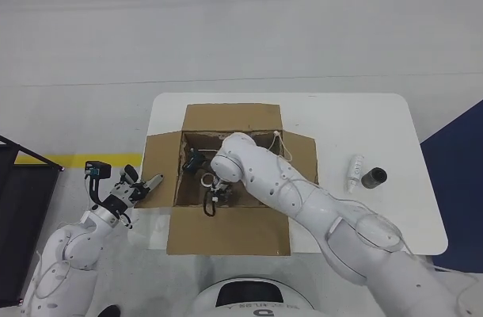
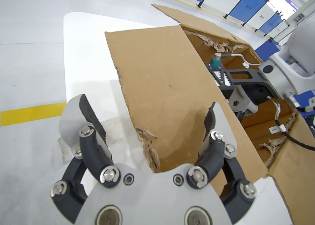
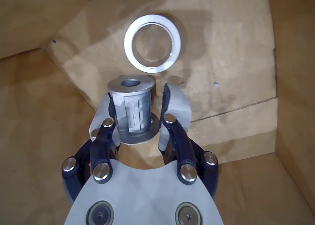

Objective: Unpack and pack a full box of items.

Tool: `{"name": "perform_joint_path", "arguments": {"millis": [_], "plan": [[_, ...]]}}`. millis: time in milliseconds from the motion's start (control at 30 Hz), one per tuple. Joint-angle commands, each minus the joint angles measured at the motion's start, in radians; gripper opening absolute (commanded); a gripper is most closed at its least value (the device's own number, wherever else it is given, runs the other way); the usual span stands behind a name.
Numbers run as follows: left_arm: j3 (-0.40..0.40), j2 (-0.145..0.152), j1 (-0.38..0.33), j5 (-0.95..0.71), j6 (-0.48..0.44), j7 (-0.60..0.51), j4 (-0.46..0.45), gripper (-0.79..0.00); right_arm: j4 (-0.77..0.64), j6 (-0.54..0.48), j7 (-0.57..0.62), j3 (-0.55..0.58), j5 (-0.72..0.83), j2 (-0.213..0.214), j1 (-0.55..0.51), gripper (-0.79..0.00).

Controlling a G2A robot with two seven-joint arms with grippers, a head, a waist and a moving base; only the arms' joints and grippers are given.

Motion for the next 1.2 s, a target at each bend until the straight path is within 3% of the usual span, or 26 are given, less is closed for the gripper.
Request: {"name": "perform_joint_path", "arguments": {"millis": [0,200,400,533,667,767,1033,1167], "plan": [[0.000,0.000,0.000,0.000,0.000,0.000,0.000,0.000,0.000,0.004,-0.018,0.023,0.010,0.003,0.012,-0.785],[0.000,0.000,0.000,0.000,0.000,0.000,0.000,0.000,-0.102,0.026,-0.036,0.103,-0.022,0.046,-0.011,-0.785],[0.000,0.000,0.000,0.000,0.000,0.000,0.000,0.000,-0.342,0.057,-0.044,0.237,-0.101,0.121,-0.120,-0.785],[0.000,0.000,0.000,0.000,0.000,0.000,0.000,0.000,-0.620,0.040,-0.106,0.389,-0.178,0.187,-0.283,-0.785],[0.000,0.000,0.000,0.000,0.000,0.000,0.000,0.000,-0.929,-0.074,-0.214,0.600,-0.217,0.254,-0.537,-0.785],[0.000,0.000,0.000,0.000,0.000,0.000,0.000,0.000,-1.061,-0.151,-0.315,0.740,-0.217,0.285,-0.692,-0.785],[0.000,0.000,0.000,0.000,0.000,0.000,0.000,0.000,-1.217,-0.162,-0.472,0.993,-0.220,0.322,-0.963,-0.785],[0.000,0.000,0.000,0.000,0.000,0.000,0.000,0.000,-1.225,-0.154,-0.468,1.005,-0.224,0.324,-0.978,-0.785]]}}
